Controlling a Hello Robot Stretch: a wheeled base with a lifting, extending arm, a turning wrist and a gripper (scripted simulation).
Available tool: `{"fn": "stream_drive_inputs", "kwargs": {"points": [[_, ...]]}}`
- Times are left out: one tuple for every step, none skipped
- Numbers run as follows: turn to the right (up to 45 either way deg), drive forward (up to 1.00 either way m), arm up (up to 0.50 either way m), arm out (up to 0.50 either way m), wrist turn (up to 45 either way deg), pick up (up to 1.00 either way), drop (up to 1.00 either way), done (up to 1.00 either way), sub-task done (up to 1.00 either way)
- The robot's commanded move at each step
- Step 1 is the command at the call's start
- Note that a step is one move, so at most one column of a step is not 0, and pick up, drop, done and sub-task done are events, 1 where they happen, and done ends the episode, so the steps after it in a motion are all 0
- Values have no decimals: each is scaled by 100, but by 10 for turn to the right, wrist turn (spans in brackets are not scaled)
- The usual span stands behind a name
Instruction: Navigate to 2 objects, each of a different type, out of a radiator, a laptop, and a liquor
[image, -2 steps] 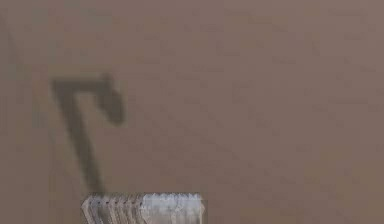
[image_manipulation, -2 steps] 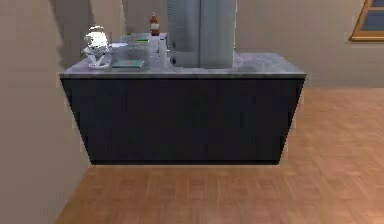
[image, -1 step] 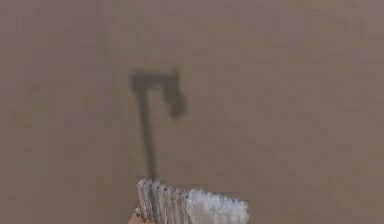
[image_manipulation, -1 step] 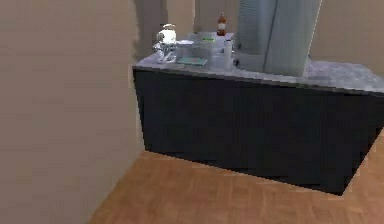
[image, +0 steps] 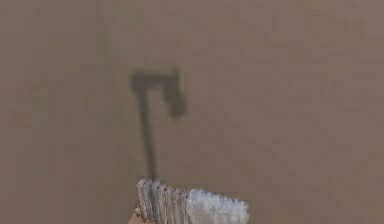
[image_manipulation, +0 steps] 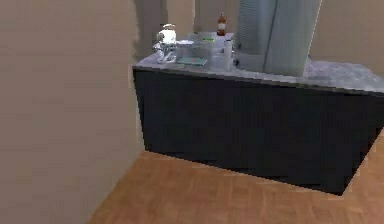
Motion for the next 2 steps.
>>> {"fn": "stream_drive_inputs", "kwargs": {"points": [[450,0,0,0,0,0,0,0,0],[450,0,0,0,0,0,0,0,0]]}}
